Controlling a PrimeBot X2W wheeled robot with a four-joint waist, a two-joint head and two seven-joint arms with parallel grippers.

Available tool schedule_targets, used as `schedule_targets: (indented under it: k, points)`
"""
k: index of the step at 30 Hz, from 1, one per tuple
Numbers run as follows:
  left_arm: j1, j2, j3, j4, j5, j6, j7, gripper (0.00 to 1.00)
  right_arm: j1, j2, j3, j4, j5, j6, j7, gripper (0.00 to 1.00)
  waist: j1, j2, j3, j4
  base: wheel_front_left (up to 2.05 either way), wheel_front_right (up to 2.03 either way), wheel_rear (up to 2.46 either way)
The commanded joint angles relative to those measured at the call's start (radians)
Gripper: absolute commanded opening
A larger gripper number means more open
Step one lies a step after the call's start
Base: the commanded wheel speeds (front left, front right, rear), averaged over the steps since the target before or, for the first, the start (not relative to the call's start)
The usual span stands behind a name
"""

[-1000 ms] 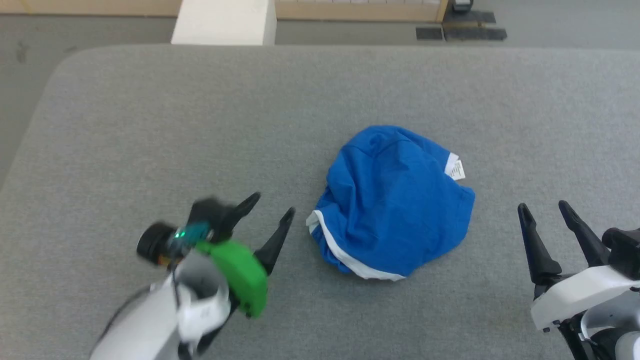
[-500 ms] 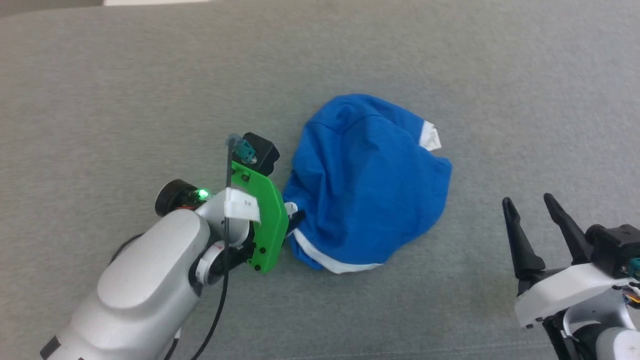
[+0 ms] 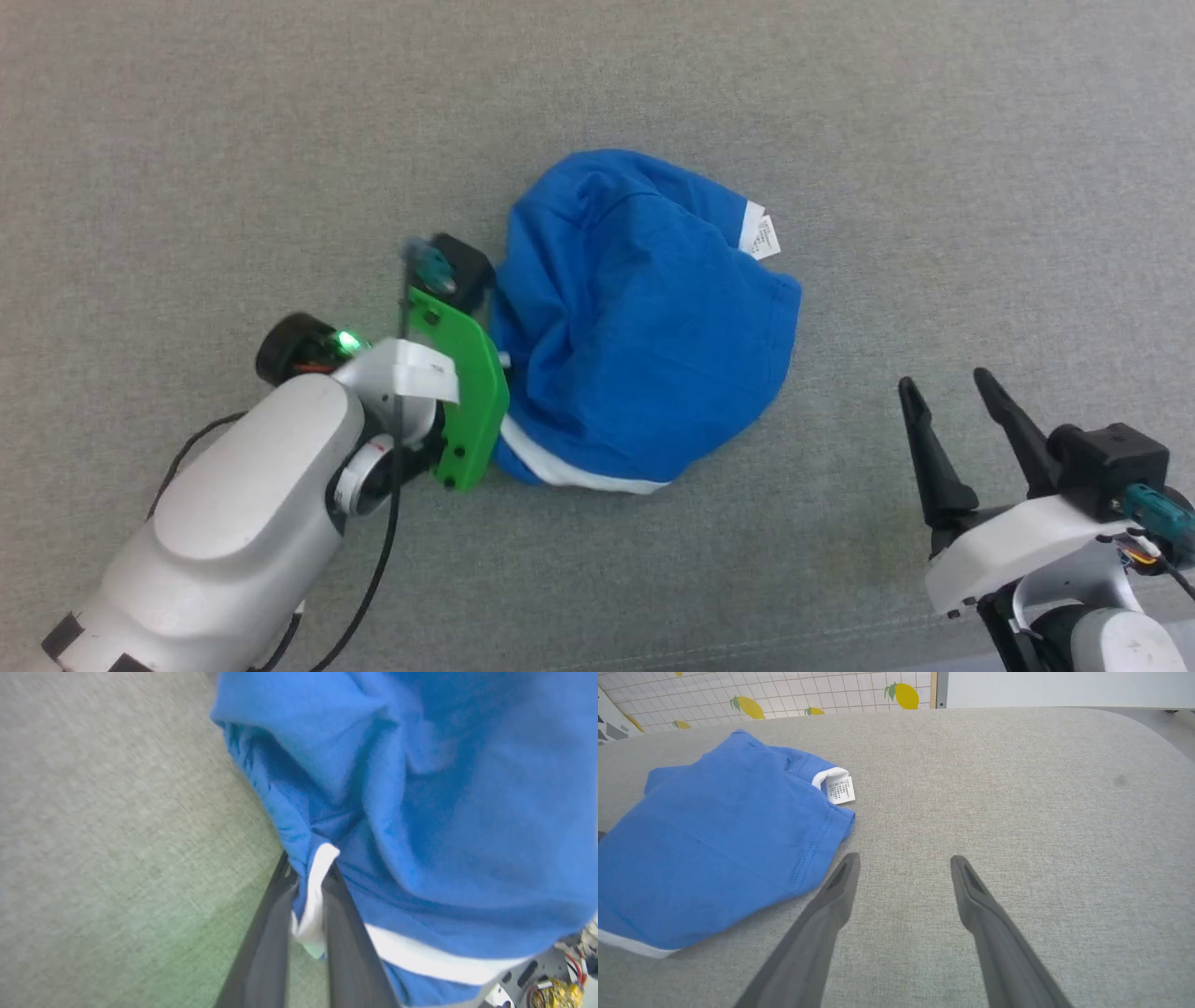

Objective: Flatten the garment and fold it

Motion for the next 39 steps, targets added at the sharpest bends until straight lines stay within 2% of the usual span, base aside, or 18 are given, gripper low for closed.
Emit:
schedule_targets:
  k: [1, 7, 10, 18, 19, 20, 21, 26, 30, 35, 39]
  points:
    - [0.005, -0.002, 0.016, 0.008, 0.019, 0.017, -0.046, 0.00, -0.014, 0.003, 0.006, 0.004, -0.007, -0.002, -0.002, 1.00, 0.0000, -0.0001, -0.023, 0.021, 0.00, 0.00, 0.00]
    - [0.006, -0.008, 0.127, 0.010, 0.070, 0.113, -0.285, 0.00, -0.005, -0.017, 0.021, 0.011, 0.001, -0.002, 0.022, 1.00, 0.0000, -0.0001, -0.082, 0.074, 0.00, 0.00, 0.00]
    - [0.035, 0.006, 0.166, 0.023, 0.083, 0.156, -0.362, 0.00, 0.003, -0.025, 0.030, 0.009, 0.007, -0.002, 0.039, 1.00, 0.0000, -0.0001, -0.103, 0.101, 0.00, 0.00, 0.00]
    - [0.193, 0.038, 0.209, 0.111, 0.074, 0.254, -0.447, 0.00, 0.019, -0.045, 0.056, -0.004, 0.018, -0.002, 0.081, 1.00, 0.0000, -0.0001, -0.118, 0.158, 0.00, 0.00, 0.00]
    - [0.213, 0.038, 0.206, 0.124, 0.075, 0.260, -0.453, 0.09, 0.020, -0.048, 0.060, -0.005, 0.018, -0.002, 0.086, 1.00, 0.0000, -0.0001, -0.118, 0.163, 0.00, 0.00, 0.00]
    - [0.225, 0.036, 0.205, 0.131, 0.075, 0.264, -0.461, 0.78, 0.021, -0.050, 0.064, -0.006, 0.018, -0.002, 0.090, 1.00, 0.0000, -0.0001, -0.118, 0.167, 0.00, 0.00, 0.00]
    - [0.238, 0.029, 0.207, 0.137, 0.070, 0.268, -0.473, 1.00, 0.021, -0.052, 0.067, -0.008, 0.018, -0.002, 0.093, 1.00, 0.0000, -0.0001, -0.119, 0.171, 0.00, 0.00, 0.00]
    - [0.257, 0.007, 0.223, 0.116, 0.071, 0.265, -0.566, 1.00, 0.020, -0.059, 0.066, -0.017, 0.022, -0.002, 0.106, 1.00, 0.0000, -0.0001, -0.126, 0.191, 0.00, 0.00, 0.00]
    - [0.253, 0.005, 0.225, 0.061, 0.112, 0.224, -0.716, 1.00, 0.014, -0.072, 0.062, -0.025, 0.034, -0.002, 0.113, 1.00, 0.0000, -0.0001, -0.139, 0.209, 0.00, 0.00, 0.00]
    - [0.259, 0.035, 0.203, -0.007, 0.227, 0.201, -0.900, 1.00, -0.001, -0.113, 0.090, -0.043, 0.069, -0.002, 0.140, 1.00, 0.0000, -0.0001, -0.153, 0.247, 0.00, 0.00, 0.00]
    - [0.288, 0.054, 0.175, -0.054, 0.326, 0.198, -0.938, 1.00, -0.031, -0.172, 0.171, -0.057, 0.126, -0.002, 0.202, 1.00, 0.0000, -0.0001, -0.151, 0.282, 0.00, 0.00, 0.00]
